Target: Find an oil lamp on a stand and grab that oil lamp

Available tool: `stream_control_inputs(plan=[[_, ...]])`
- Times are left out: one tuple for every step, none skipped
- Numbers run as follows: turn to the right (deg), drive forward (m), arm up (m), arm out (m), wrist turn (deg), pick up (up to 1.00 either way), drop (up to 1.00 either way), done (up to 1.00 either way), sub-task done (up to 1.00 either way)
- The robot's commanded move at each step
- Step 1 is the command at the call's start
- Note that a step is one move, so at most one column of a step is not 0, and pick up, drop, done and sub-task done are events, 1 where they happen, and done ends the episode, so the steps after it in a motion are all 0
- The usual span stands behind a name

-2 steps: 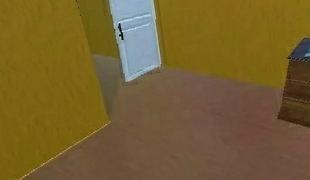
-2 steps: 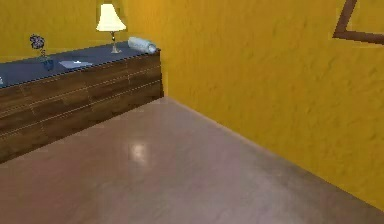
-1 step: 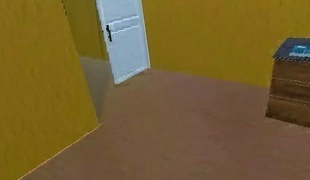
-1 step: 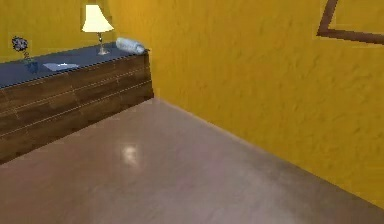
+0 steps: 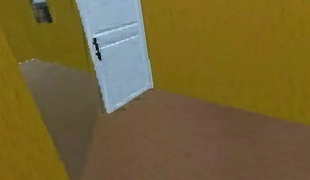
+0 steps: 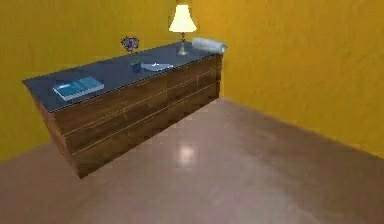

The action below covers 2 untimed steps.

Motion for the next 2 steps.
stream_control_inputs(plan=[[0.0, 0.90, 0.00, 0.00, 0.0, 0.00, 0.00, 0.00, 0.00], [-36.0, 0.00, 0.00, 0.00, 0.0, 0.00, 0.00, 0.00, 0.00]])
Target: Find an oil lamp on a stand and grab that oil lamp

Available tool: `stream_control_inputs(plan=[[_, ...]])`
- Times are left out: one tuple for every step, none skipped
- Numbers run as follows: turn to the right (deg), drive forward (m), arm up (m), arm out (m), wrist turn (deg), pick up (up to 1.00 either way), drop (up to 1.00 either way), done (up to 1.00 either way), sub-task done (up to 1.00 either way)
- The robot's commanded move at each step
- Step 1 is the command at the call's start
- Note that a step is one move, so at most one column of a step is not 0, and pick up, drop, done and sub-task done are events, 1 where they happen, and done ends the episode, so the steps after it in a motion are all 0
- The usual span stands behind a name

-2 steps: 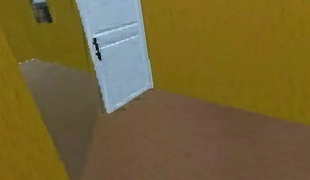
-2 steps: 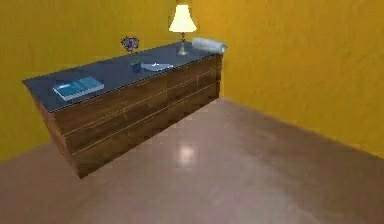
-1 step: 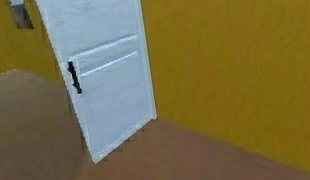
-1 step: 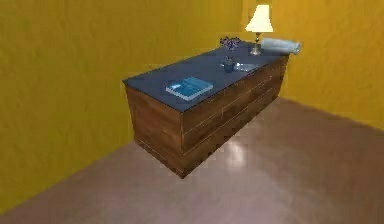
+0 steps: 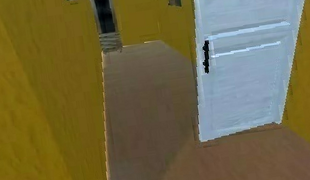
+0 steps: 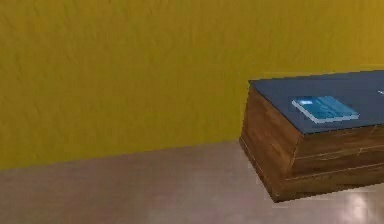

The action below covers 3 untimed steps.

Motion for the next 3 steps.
stream_control_inputs(plan=[[0.0, 0.60, 0.00, 0.00, 0.0, 0.00, 0.00, 0.00, 0.00], [-6.0, 0.00, 0.00, 0.00, 0.0, 0.00, 0.00, 0.00, 0.00], [0.0, 1.00, 0.00, 0.00, 0.0, 0.00, 0.00, 0.00, 0.00]])
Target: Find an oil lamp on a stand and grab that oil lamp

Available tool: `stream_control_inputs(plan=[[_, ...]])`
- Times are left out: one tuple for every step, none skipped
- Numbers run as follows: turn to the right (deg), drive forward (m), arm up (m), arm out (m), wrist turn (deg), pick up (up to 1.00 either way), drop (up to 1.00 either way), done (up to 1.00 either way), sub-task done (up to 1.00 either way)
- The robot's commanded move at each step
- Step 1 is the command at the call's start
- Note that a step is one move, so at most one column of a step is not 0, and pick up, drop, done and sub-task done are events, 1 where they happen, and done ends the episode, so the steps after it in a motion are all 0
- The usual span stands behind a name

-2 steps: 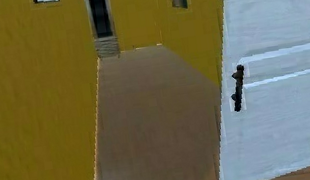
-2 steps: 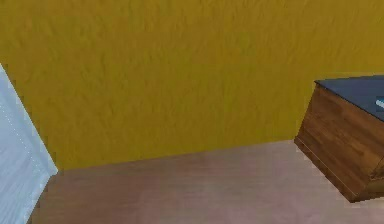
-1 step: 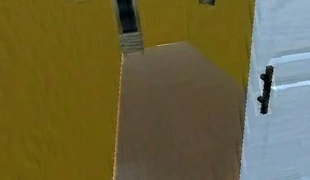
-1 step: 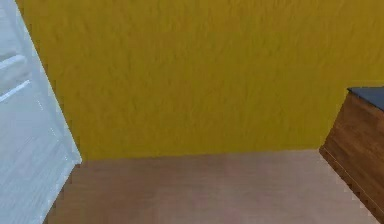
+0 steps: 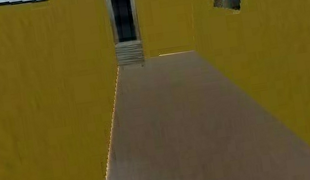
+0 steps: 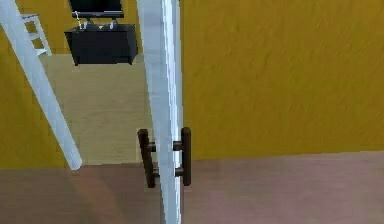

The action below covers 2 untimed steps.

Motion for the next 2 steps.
stream_control_inputs(plan=[[0.0, 0.20, 0.00, 0.00, 0.0, 0.00, 0.00, 0.00, 0.00], [45.0, 0.00, 0.00, 0.00, 0.0, 0.00, 0.00, 0.00, 0.00]])
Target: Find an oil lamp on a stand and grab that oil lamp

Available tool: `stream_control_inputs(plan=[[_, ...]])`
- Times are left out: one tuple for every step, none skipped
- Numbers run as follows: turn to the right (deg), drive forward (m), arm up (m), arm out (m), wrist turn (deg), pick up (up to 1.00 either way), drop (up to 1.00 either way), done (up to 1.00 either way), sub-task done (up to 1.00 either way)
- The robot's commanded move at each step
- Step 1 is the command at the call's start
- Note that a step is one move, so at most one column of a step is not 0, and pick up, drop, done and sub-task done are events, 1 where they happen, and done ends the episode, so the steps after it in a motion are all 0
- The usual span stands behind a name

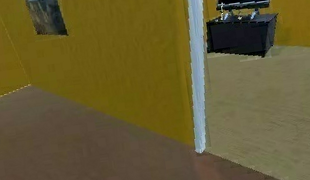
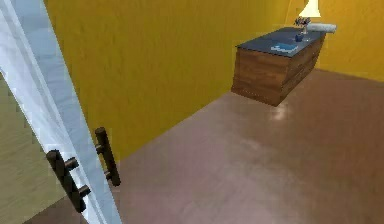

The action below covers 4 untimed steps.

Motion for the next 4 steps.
stream_control_inputs(plan=[[6.0, 0.00, 0.00, 0.00, 0.0, 0.00, 0.00, 0.00, 0.00], [0.0, 0.85, 0.00, 0.00, 0.0, 0.00, 0.00, 0.00, 0.00], [39.0, 0.00, 0.00, 0.00, 0.0, 0.00, 0.00, 0.00, 0.00], [0.0, 1.00, 0.00, 0.00, 0.0, 0.00, 0.00, 0.00, 0.00]])
